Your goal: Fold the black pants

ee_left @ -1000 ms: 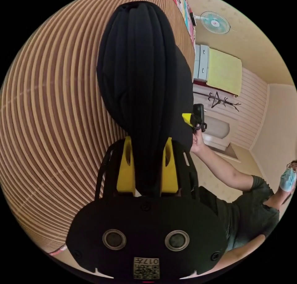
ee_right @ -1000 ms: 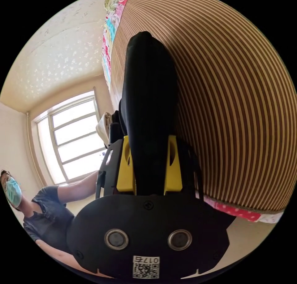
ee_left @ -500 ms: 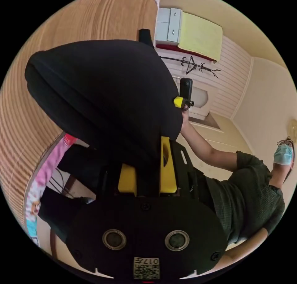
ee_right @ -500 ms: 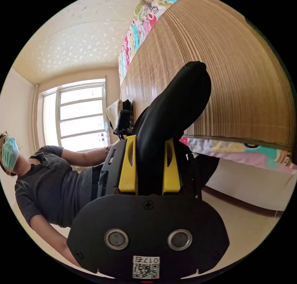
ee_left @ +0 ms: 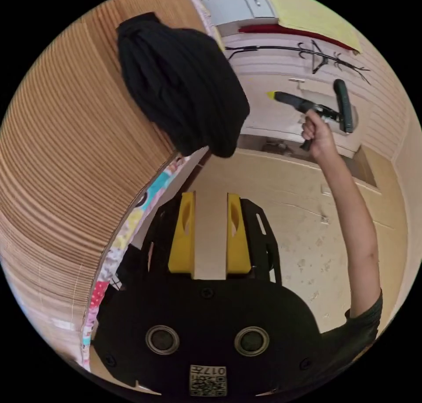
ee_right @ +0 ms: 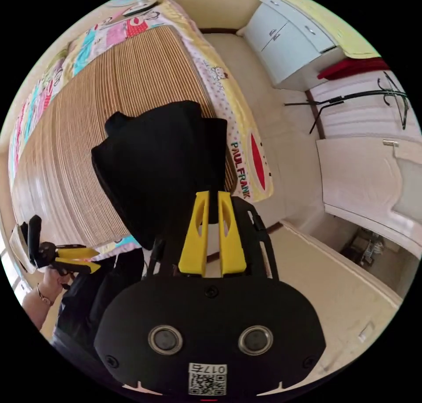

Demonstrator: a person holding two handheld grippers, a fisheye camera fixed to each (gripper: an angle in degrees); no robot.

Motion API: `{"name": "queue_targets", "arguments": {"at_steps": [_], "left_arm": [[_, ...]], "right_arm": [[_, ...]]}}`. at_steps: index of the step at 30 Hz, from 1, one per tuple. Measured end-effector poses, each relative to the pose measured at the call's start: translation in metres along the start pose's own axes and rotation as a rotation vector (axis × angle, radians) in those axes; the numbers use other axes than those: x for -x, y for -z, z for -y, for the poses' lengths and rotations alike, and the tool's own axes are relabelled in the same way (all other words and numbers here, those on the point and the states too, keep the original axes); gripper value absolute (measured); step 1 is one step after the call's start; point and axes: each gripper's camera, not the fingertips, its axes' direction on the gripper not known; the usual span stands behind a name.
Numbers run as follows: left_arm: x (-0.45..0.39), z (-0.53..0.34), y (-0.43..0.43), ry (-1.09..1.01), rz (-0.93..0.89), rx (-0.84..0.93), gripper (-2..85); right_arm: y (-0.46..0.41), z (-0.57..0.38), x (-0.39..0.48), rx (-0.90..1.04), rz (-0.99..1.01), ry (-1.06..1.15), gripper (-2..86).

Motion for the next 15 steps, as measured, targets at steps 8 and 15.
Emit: {"name": "queue_targets", "arguments": {"at_steps": [8, 15], "left_arm": [[0.258, -0.276, 0.046, 0.623, -0.056, -0.049, 1.4], [0.252, -0.499, 0.175, 0.995, -0.125, -0.501, 2.2]], "right_arm": [[-0.111, -0.059, 0.115, -0.019, 0.169, -0.057, 0.8], [-0.120, -0.001, 0.185, 0.314, -0.202, 0.068, 0.3]]}}
